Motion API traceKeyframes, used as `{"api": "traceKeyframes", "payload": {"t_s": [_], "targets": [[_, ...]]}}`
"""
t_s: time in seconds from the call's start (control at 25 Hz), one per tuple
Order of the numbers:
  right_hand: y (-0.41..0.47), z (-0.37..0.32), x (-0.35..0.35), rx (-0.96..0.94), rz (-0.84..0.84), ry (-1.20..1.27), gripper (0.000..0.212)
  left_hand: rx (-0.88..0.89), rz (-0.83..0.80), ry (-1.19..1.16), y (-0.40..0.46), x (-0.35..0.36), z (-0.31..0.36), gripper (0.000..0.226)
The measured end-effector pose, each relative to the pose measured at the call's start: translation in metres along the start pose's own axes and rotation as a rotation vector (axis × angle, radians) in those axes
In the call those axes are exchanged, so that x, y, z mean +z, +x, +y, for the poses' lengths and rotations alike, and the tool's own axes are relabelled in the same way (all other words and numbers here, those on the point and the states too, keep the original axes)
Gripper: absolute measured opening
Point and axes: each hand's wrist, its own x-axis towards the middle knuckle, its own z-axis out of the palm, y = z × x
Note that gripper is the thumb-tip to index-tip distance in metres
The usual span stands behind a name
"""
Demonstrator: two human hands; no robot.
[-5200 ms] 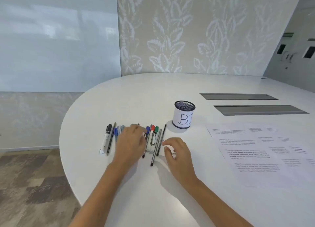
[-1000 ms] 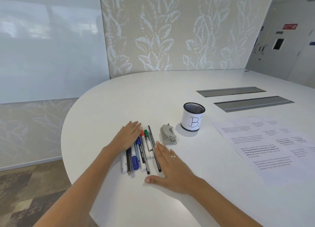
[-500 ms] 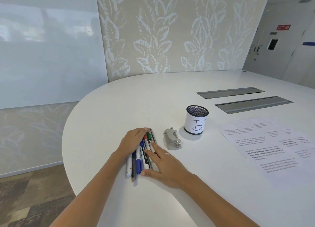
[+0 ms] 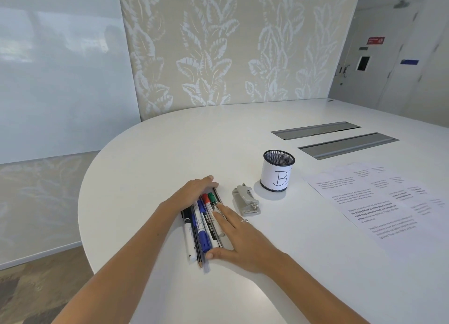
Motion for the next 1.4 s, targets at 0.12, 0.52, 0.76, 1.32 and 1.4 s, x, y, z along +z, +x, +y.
{"api": "traceKeyframes", "payload": {"t_s": [0.12,0.52,0.76,1.32,1.4], "targets": [[0.001,-0.001,0.001,0.026,-0.027,-0.029,0.098,0.000,0.018,-0.207,-0.002,0.001,-0.008,0.053],[-0.003,-0.003,-0.001,-0.080,0.032,-0.102,0.098,0.143,0.190,-0.236,-0.018,0.010,-0.012,0.046],[0.004,-0.021,0.008,-0.230,0.031,-0.260,0.082,0.138,0.047,-0.317,-0.021,0.003,-0.019,0.044],[0.012,0.007,0.001,-0.132,0.716,0.037,0.039,0.188,0.419,-0.021,-0.044,0.003,-0.008,0.044],[0.019,0.029,-0.005,0.029,0.768,0.039,0.034,0.251,0.385,0.371,-0.048,0.011,-0.005,0.054]]}}
